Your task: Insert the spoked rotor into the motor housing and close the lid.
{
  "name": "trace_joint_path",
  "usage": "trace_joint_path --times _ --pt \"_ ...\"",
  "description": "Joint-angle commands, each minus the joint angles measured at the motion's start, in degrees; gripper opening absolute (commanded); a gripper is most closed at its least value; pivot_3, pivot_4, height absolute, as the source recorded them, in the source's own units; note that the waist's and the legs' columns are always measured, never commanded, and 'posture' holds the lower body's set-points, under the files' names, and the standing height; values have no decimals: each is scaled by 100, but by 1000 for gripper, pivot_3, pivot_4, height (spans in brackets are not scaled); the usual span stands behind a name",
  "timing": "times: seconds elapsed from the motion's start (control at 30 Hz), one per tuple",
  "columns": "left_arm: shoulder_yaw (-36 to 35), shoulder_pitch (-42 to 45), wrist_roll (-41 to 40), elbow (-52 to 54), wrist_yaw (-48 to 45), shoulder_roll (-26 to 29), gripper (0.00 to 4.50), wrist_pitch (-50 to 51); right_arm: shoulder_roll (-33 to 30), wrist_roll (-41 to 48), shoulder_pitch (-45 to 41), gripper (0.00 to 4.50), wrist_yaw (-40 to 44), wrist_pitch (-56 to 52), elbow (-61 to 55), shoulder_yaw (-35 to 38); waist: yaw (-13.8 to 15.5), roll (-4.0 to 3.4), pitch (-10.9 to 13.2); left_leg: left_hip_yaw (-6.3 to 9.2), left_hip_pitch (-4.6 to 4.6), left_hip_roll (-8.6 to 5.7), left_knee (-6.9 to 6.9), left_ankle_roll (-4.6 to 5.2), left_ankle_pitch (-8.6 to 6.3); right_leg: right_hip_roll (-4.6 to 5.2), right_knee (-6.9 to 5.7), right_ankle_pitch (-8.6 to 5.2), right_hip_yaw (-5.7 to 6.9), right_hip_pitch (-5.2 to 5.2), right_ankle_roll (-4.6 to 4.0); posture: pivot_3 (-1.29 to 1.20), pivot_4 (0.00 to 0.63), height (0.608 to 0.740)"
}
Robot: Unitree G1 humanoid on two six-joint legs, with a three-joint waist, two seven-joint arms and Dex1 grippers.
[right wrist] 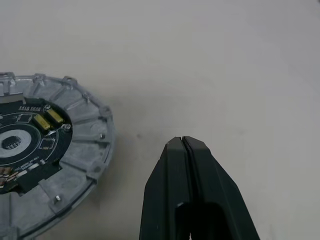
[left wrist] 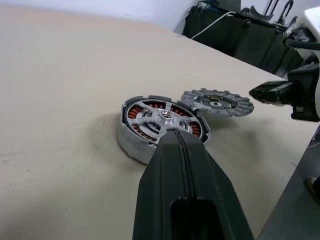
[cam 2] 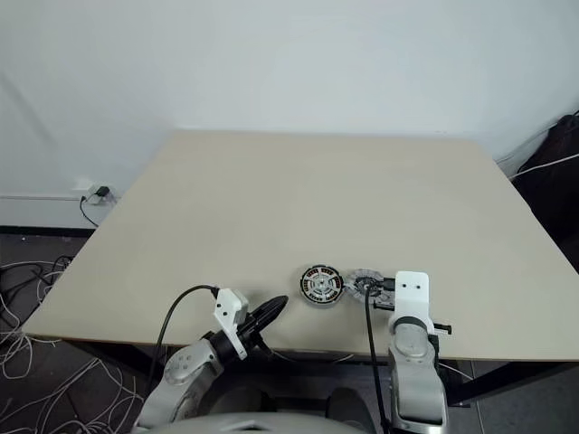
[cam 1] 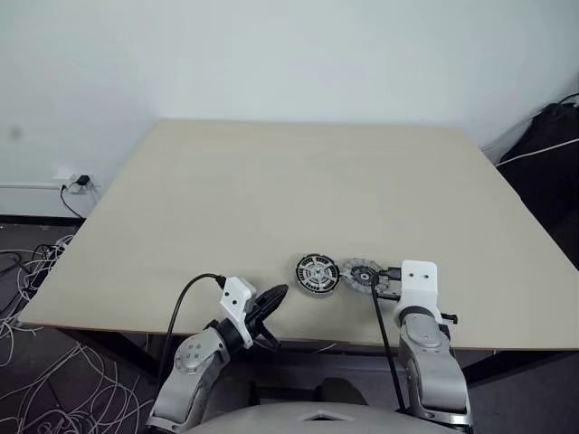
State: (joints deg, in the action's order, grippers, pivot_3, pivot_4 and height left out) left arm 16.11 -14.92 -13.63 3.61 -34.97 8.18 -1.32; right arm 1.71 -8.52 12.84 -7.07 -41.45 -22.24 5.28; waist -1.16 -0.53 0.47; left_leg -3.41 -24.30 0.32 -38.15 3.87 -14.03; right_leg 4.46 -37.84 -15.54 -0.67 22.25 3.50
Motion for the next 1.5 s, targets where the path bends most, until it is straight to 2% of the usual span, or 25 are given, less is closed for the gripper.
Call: trace_joint_path --times 0.03,0.17,0.6,0.8,1.0,1.13,1.4,1.5 --pt "-26 110 -80 382 40 9 0 98 68 560 14 31 452 335 -14 153 -4 -1 1 0 0 0 1 0 0 0 0 0 0 0 0 0 0 740" --pt "25 167 -49 593 153 -30 0 323 34 1155 67 31 1044 302 61 135 -12 -2 3 0 0 0 1 0 0 1 2 0 -2 0 0 0 0 740" --pt "251 180 -4 1149 531 -71 0 837 290 2572 -18 31 1942 947 664 427 -104 -7 11 0 2 8 20 -3 0 -2 1 0 -11 14 -1 0 0 740" --pt "311 225 5 1301 688 -89 0 1013 238 3165 141 31 2349 1299 477 386 -92 -10 13 -1 -2 8 22 -3 0 1 4 -1 -21 18 -3 0 0 740" --pt "345 347 -12 1347 792 -125 0 1175 2 4071 228 31 3018 1028 44 152 -47 -14 16 0 -10 4 21 -3 0 11 6 -1 -20 20 -3 0 0 740" --pt "280 438 -60 1243 739 -105 0 1176 -168 4189 111 31 3130 895 75 -111 -45 -14 16 0 -13 5 22 -3 0 12 7 -1 -20 24 -3 0 0 740" --pt "255 458 -14 1217 807 -146 0 1152 -397 3802 -78 31 2575 762 429 -236 7 -14 15 0 -24 2 22 -4 -1 19 11 -1 -20 31 -6 0 0 740" --pt "220 415 -20 1230 827 -143 0 1132 -720 4081 164 31 2979 545 144 -367 37 -13 14 0 -30 -2 23 -3 -1 24 14 -3 -20 34 -10 0 0 740"
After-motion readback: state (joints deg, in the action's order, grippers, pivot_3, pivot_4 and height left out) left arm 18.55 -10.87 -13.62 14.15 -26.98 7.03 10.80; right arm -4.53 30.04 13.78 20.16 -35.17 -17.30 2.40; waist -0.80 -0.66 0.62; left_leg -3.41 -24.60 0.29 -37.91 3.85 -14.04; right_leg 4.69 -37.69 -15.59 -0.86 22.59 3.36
